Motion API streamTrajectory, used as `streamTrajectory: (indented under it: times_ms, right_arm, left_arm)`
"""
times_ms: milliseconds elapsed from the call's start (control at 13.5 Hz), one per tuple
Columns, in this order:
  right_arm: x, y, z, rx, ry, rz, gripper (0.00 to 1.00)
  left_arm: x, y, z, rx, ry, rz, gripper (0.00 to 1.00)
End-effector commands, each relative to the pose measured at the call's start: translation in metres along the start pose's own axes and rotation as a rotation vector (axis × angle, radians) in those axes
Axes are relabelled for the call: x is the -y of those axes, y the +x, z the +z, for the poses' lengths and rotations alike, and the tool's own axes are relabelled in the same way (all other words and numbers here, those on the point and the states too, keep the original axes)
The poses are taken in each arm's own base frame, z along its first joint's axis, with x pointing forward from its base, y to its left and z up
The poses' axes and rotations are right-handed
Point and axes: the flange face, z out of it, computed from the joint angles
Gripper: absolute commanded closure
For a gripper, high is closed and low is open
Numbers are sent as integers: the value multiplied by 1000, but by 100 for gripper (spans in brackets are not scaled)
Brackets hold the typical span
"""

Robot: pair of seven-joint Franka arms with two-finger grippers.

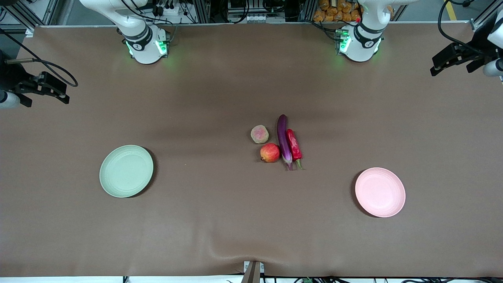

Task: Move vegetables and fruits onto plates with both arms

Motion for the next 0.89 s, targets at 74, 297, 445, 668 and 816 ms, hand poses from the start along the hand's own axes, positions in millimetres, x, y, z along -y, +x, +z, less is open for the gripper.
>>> streamTrajectory:
  times_ms: [74,297,445,668,816]
  right_arm:
    - [-6,0,-4,3,19,2,0]
    - [-6,0,-4,2,21,2,0]
    - [-6,0,-4,2,21,2,0]
    - [-6,0,-4,2,22,4,0]
    - [-6,0,-4,4,21,2,0]
  left_arm:
    - [3,-2,-7,-19,17,-2,0]
    - [3,7,-5,-13,19,1,0]
    - [4,12,-3,-9,16,6,0]
    - [11,12,2,13,16,2,0]
    - [10,10,5,32,11,4,0]
